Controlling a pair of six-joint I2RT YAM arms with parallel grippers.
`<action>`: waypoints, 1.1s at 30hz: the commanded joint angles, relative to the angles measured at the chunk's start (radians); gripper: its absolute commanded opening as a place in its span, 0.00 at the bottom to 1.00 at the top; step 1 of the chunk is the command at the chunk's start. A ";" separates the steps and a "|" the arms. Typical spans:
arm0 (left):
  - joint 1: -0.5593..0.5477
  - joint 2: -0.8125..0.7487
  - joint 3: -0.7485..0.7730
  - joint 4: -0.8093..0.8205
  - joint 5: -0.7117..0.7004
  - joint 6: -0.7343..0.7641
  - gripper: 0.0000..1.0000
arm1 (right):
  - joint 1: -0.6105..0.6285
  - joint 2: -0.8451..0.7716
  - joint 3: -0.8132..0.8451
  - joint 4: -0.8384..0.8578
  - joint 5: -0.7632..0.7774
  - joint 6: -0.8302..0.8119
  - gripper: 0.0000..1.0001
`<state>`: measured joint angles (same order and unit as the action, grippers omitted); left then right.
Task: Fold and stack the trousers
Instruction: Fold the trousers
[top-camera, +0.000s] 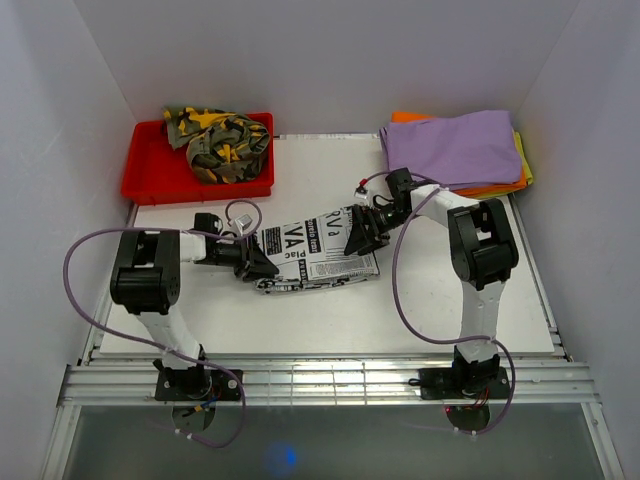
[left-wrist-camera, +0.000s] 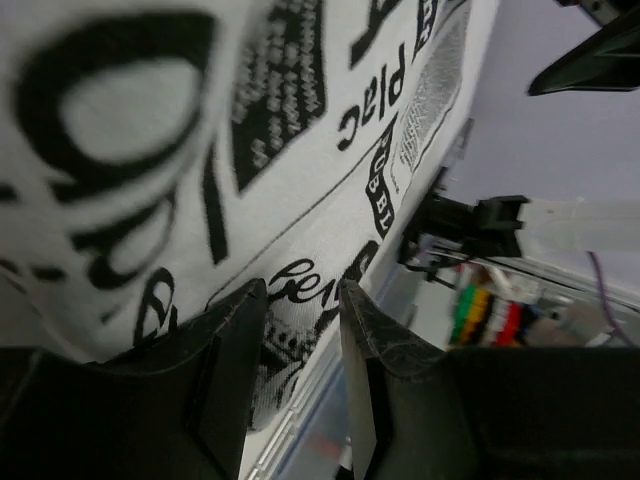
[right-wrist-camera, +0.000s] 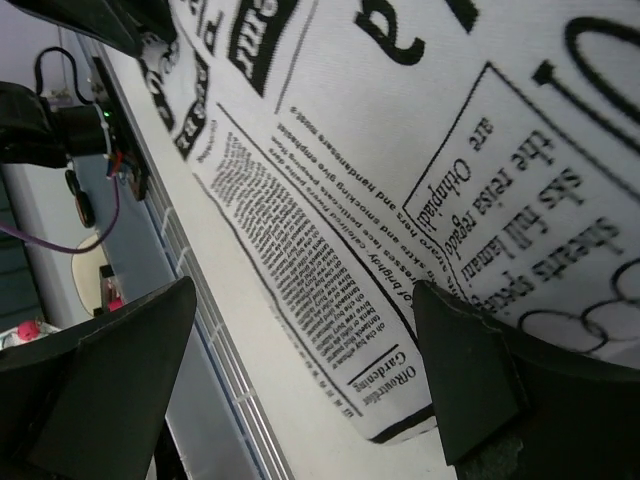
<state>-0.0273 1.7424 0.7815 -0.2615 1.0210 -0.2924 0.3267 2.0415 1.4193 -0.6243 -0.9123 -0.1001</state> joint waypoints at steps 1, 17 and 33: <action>0.020 0.135 0.062 0.030 -0.062 0.005 0.47 | -0.009 0.026 -0.007 -0.011 0.087 -0.076 0.95; 0.125 -0.151 0.400 -0.306 -0.162 0.163 0.90 | 0.312 -0.133 0.319 0.070 0.488 -0.225 0.95; 0.322 -0.451 0.098 -0.113 -0.444 -0.149 0.98 | 0.638 0.057 0.210 0.431 0.869 -0.398 0.92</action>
<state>0.2985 1.3472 0.9230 -0.4271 0.6151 -0.3794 0.9649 2.0785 1.6695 -0.3069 -0.1158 -0.4259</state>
